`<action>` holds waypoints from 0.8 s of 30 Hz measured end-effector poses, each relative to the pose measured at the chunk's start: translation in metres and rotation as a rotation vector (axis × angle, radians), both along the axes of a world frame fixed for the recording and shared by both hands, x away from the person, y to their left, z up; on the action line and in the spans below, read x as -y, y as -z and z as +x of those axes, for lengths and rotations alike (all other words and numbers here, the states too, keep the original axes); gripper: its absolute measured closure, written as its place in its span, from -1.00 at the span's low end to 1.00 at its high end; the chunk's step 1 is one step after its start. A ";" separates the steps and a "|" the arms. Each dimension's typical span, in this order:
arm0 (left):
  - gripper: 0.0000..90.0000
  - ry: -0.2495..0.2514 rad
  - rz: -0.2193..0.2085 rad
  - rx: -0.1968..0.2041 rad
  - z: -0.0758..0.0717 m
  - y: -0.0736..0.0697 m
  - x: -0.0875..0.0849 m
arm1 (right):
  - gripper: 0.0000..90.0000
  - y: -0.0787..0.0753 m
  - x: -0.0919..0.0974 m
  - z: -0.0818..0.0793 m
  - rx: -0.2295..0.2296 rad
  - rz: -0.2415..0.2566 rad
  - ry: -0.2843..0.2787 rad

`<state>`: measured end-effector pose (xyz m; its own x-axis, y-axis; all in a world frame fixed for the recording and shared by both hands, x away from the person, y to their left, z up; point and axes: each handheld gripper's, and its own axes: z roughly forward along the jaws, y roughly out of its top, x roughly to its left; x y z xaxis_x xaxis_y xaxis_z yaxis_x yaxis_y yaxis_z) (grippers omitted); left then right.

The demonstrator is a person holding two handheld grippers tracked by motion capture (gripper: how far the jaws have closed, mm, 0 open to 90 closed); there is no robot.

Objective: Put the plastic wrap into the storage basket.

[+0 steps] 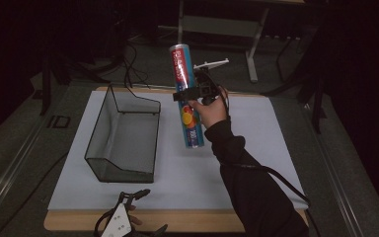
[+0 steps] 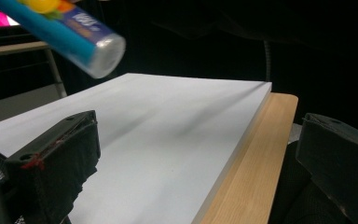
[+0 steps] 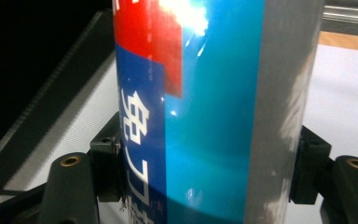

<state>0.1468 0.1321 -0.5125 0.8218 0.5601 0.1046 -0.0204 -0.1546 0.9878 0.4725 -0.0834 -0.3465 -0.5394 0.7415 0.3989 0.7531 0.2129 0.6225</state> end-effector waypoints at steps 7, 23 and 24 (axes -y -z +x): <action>-1.00 -0.016 0.000 0.010 0.000 -0.001 -0.002 | -0.30 0.004 -0.032 -0.008 0.011 0.052 -0.003; -1.00 -0.101 -0.021 0.049 -0.007 -0.006 -0.009 | -0.30 0.045 -0.096 -0.025 -0.004 0.265 0.000; -1.00 -0.101 -0.021 0.049 -0.007 -0.006 -0.009 | -0.30 0.049 -0.098 -0.025 -0.012 0.271 0.009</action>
